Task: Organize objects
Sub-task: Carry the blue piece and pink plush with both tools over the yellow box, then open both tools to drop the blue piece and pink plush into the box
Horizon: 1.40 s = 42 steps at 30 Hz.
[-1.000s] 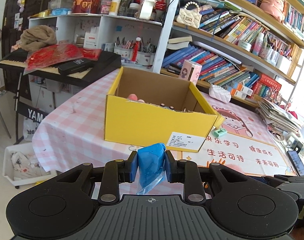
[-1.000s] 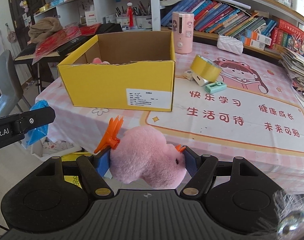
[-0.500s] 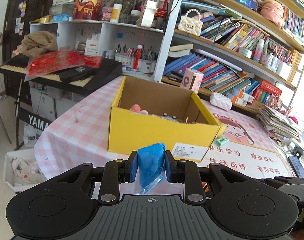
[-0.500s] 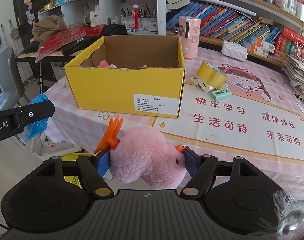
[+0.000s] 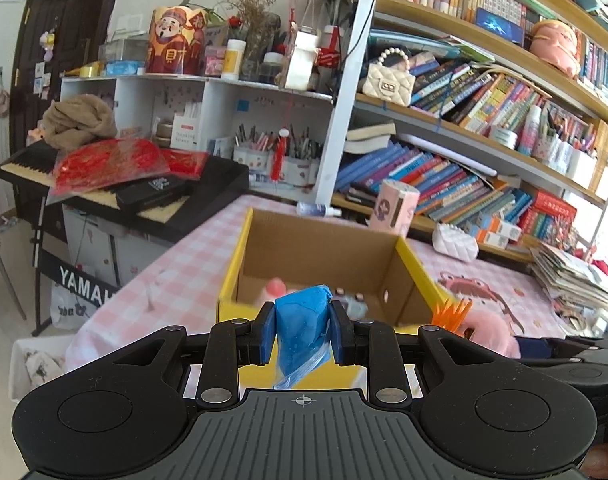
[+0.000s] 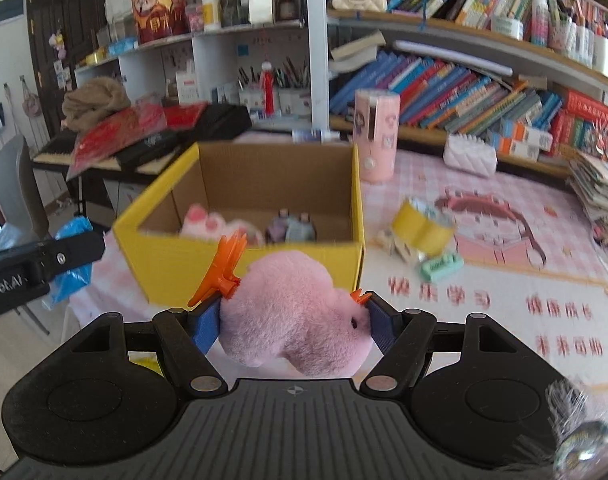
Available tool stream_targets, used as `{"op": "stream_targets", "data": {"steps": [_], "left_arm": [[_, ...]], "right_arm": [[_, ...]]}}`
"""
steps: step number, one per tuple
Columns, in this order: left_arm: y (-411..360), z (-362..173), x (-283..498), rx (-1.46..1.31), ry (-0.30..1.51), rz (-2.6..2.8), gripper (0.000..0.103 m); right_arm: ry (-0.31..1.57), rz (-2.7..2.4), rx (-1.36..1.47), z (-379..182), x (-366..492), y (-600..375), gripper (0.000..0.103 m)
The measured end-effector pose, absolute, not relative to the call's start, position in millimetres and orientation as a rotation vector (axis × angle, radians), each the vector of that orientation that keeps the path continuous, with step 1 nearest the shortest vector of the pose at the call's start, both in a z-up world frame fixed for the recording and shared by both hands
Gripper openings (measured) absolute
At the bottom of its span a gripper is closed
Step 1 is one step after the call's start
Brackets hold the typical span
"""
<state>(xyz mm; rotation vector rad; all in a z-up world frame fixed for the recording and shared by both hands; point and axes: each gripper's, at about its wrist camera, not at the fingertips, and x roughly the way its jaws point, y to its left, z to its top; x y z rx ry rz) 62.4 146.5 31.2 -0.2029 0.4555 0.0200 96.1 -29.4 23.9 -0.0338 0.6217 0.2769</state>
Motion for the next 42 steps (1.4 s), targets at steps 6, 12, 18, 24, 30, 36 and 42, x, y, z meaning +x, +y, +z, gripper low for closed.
{"op": "stream_targets", "data": {"steps": [6,12,18,24,30,36,42], "left_arm": [[145.7,34.0,99.6,-0.203,0.443,0.046,0.026],[139.0,26.5,138.2,-0.203,0.459,0.072,0.026],[127.8,14.2,169.8,-0.179,0.509,0.081,0.026],[115.8,-3.7,192.5,-0.128,0.579,0.091,0.026],[108.1,-19.8,207.5,-0.09,0.65,0.106,0.026],[103.2,-30.6,215.3,-0.059,0.696,0.112,0.026],[101.8,-32.9,219.4,-0.037,0.694,0.12,0.028]], "right_arm": [[0.561,0.298,-0.037,41.2,137.7,-27.1,0.071],[0.516,0.319,-0.055,50.5,181.7,-26.4,0.071],[0.517,0.347,-0.069,49.7,217.8,-25.1,0.071],[0.554,0.379,-0.092,37.3,246.5,-18.4,0.071],[0.575,0.415,-0.138,23.7,269.9,-6.4,0.071],[0.626,0.45,-0.188,8.2,287.7,4.8,0.071],[0.694,0.485,-0.228,-6.2,301.1,15.9,0.071]]}}
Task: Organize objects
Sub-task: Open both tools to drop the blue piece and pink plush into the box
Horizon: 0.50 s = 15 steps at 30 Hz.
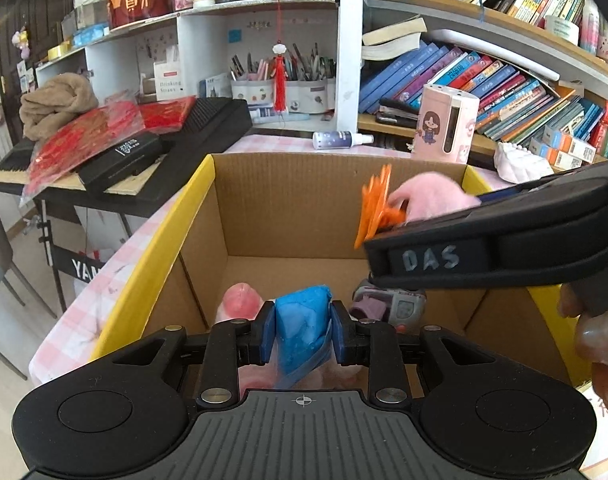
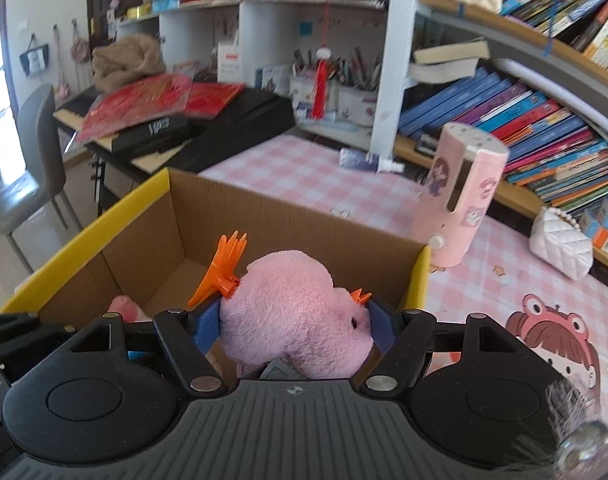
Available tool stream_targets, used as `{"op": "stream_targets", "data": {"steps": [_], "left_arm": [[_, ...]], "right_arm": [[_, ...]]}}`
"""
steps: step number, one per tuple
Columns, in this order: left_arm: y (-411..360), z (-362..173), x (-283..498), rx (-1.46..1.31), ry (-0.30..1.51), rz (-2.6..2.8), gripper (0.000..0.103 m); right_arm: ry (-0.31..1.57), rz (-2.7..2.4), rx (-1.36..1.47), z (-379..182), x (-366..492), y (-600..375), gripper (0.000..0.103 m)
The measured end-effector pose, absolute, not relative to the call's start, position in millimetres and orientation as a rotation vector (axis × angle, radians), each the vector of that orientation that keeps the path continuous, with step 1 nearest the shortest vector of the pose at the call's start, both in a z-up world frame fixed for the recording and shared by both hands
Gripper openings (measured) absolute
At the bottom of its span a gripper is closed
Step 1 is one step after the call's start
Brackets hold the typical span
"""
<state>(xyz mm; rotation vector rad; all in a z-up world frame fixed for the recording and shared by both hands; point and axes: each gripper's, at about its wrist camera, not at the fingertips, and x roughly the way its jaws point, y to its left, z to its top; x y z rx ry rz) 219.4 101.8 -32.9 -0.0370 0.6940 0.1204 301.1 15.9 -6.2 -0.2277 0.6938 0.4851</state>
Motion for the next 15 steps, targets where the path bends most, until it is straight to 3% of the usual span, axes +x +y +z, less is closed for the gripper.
{"op": "stream_targets", "data": {"steps": [11,15], "left_arm": [[103.2,-33.9,219.7,-0.021,0.693,0.134,0.032],[104.2,-33.8,217.6,-0.026,0.697,0.132,0.041]], "right_arm": [[0.822,0.513,-0.27,-23.0,313.7,26.9,0.071],[0.827,0.514,-0.291,-25.2,312.4,28.7,0.071]]}}
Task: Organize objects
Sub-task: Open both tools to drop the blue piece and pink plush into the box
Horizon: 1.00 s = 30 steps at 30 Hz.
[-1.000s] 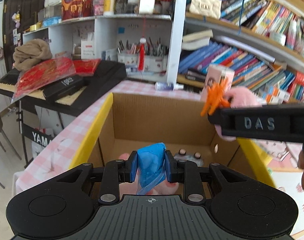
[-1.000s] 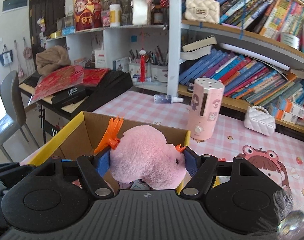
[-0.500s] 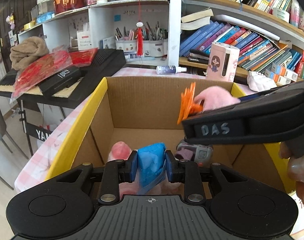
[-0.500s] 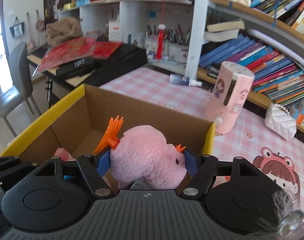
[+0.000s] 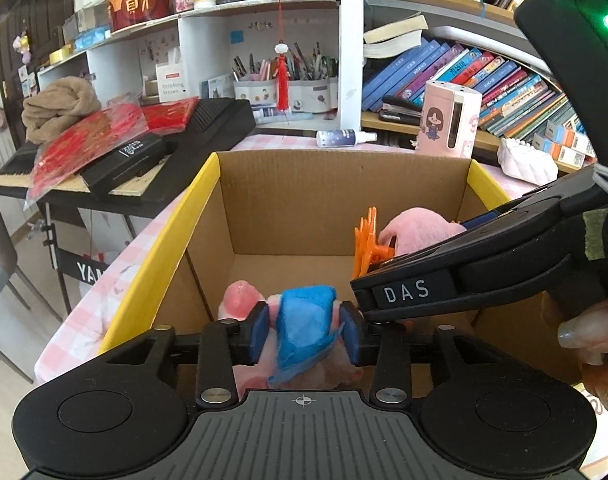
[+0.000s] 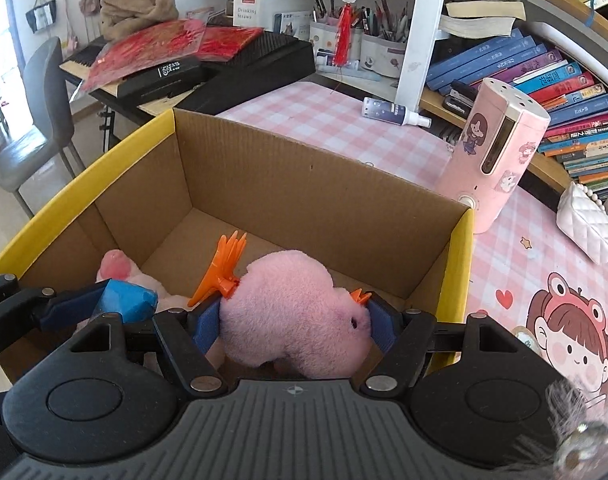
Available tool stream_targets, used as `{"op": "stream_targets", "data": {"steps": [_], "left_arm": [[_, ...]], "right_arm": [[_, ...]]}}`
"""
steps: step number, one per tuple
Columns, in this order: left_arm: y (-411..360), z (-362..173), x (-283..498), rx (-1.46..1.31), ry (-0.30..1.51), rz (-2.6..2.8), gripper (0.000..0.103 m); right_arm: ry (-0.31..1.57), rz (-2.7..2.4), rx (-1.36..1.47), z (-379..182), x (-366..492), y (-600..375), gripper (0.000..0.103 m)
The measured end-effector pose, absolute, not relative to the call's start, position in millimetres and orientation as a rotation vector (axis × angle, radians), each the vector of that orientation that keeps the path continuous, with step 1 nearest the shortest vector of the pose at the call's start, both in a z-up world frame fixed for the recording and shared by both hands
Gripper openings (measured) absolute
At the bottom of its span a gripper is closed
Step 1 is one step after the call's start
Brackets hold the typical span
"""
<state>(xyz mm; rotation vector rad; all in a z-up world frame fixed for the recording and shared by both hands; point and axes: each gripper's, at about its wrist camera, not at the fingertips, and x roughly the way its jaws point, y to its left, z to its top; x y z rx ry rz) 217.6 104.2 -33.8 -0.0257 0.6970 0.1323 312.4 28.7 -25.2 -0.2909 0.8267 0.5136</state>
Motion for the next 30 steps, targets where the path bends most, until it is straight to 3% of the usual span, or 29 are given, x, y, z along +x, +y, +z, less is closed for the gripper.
{"op": "stream_targets", "data": {"steps": [4,7,10,24,30], "left_arm": [[106.8,-29.5,209.6,-0.036,0.667,0.142,0.064],[107.8,-21.8,199.8,-0.046,0.618,0.138,0.08],[106.9,-13.3,189.3,-0.036,0.571,0.138,0.086],[113.2,21.8,126.7,-0.073,0.416,0.132,0.094],[119.2,20.2,100.5,-0.087,0.421,0.136,0.094]], "right_arm": [[0.824,0.512,-0.284,-24.6,311.6,27.8,0.074],[0.795,0.511,-0.262,-19.4,306.5,23.6,0.083],[0.752,0.508,-0.244,-10.5,295.4,18.0,0.086],[0.491,0.35,-0.134,37.8,216.0,-23.7,0.087],[0.496,0.259,-0.103,37.6,186.0,-44.0,0.087]]}}
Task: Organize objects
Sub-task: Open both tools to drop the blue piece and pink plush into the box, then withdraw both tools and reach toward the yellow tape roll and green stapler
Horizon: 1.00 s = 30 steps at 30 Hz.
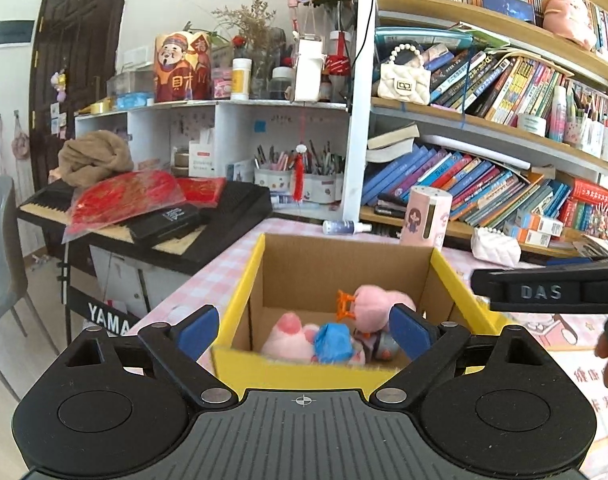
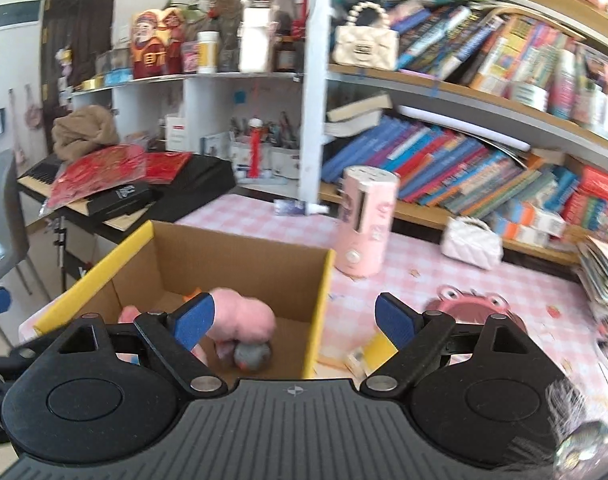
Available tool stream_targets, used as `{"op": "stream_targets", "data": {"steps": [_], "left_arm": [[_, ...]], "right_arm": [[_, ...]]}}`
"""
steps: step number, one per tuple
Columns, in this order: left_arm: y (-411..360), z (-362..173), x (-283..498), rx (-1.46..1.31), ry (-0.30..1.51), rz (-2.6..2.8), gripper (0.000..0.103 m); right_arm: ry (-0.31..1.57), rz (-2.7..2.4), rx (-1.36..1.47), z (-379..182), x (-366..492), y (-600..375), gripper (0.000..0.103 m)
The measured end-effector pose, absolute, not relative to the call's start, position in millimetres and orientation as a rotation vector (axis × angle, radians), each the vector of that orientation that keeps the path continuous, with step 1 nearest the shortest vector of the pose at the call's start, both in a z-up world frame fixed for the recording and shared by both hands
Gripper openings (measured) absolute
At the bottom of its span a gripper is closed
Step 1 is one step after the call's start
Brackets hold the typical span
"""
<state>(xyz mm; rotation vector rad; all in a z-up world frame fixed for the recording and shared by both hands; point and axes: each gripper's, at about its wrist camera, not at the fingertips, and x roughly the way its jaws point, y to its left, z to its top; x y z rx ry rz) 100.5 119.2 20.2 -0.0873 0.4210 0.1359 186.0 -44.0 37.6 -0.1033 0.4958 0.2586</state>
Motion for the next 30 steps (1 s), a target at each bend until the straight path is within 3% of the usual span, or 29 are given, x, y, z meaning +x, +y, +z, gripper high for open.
{"op": "stream_targets", "data": {"steps": [16,30], "left_arm": [[119.0,-3.4,30.4,-0.085,0.559,0.158,0.097],[123.2,-6.0,-3.4,-0.076,0.575,0.17,0.097]], "right_arm": [[0.621,0.207,-0.173,-9.9,82.4,-41.2,0.087],[0.654,0.191,-0.124,-19.2,42.8,-42.2,0.087]]}}
